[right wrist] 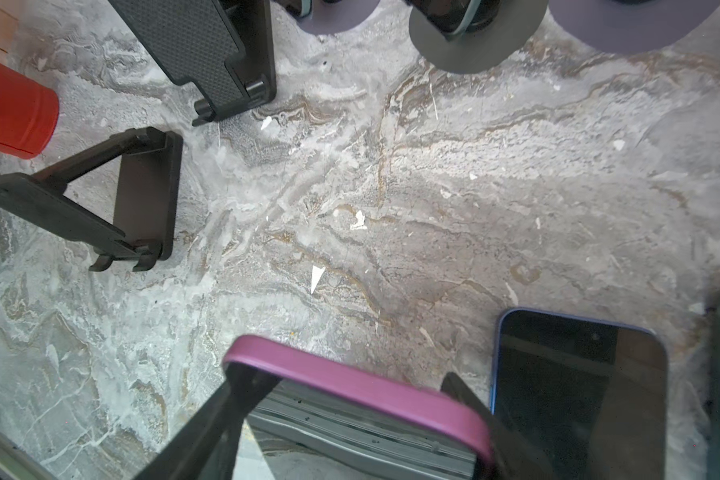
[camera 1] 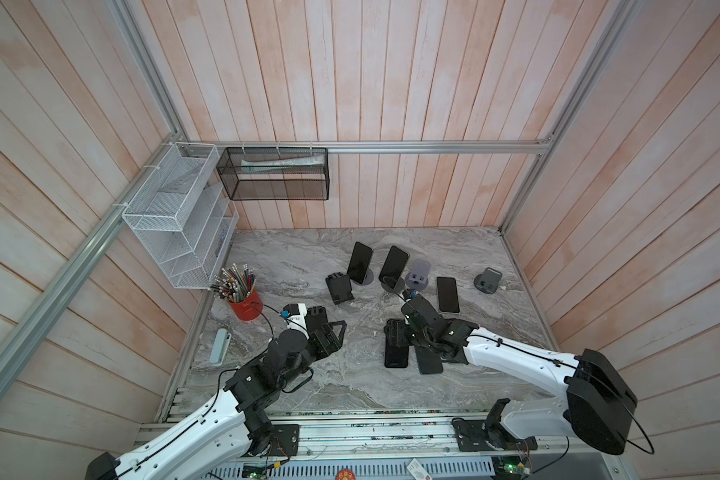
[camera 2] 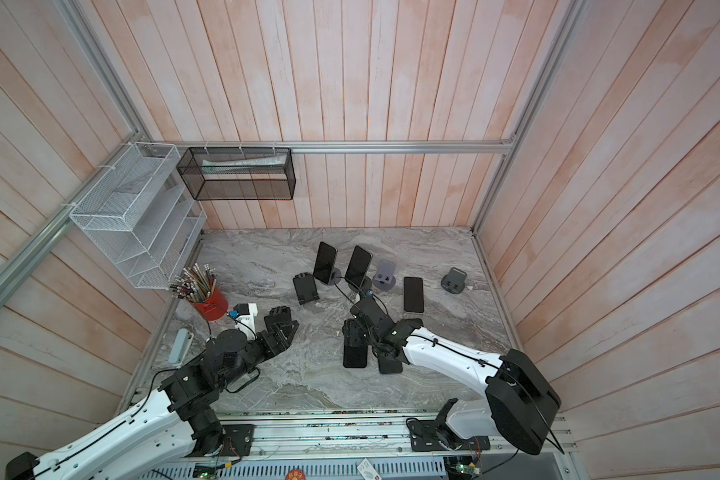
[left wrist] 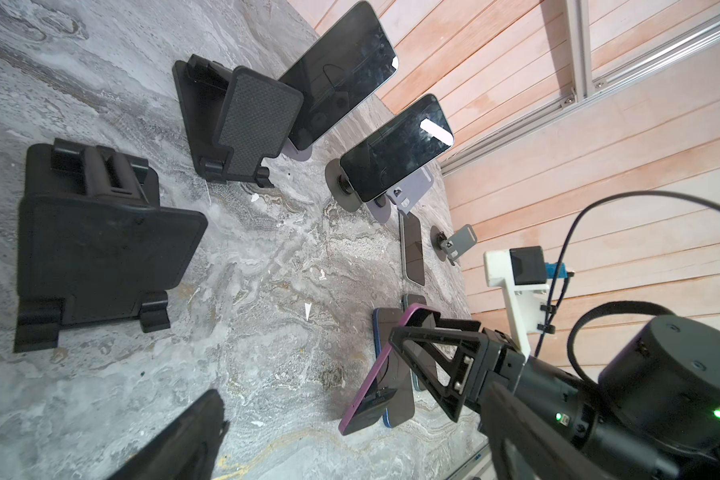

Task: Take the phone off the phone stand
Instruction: 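Carry the pink-edged phone with the right gripper and lower it onto the flat phones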

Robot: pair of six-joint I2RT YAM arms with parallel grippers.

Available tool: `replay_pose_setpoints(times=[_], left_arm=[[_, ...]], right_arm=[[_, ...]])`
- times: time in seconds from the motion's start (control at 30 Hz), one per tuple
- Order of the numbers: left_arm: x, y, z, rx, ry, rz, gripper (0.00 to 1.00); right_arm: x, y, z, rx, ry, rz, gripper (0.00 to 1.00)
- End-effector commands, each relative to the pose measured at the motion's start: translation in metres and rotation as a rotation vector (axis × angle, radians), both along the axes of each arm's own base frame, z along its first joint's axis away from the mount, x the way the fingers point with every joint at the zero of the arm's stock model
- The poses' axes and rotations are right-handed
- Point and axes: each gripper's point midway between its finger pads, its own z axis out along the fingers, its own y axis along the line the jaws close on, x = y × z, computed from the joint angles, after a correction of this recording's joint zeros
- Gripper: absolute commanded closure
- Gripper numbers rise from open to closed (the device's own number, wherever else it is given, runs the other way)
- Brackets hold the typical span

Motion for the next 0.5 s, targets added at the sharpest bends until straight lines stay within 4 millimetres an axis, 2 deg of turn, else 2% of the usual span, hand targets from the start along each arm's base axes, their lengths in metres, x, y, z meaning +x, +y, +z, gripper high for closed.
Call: replay_pose_setpoints(times=[0.0, 0.2, 0.47], left_arm=[[-0.001, -0.004, 0.003, -0.022, -0.020, -0.019, 0.02], [0.001, -0.005, 0.008, -0.019, -0.034, -0.022, 0.02], [0.000, -0.003, 0.006, -0.016, -0.030, -0.014, 0.02]], right_arm=[[-0.004, 0.009, -0.008, 0.029, 0.021, 0.008, 0.30], [-0.005, 0.007, -0.029, -0.001, 0.049, -0.005, 0.30], [-0.007, 0.005, -0.046, -0.034, 0.081, -0.006, 0.30]])
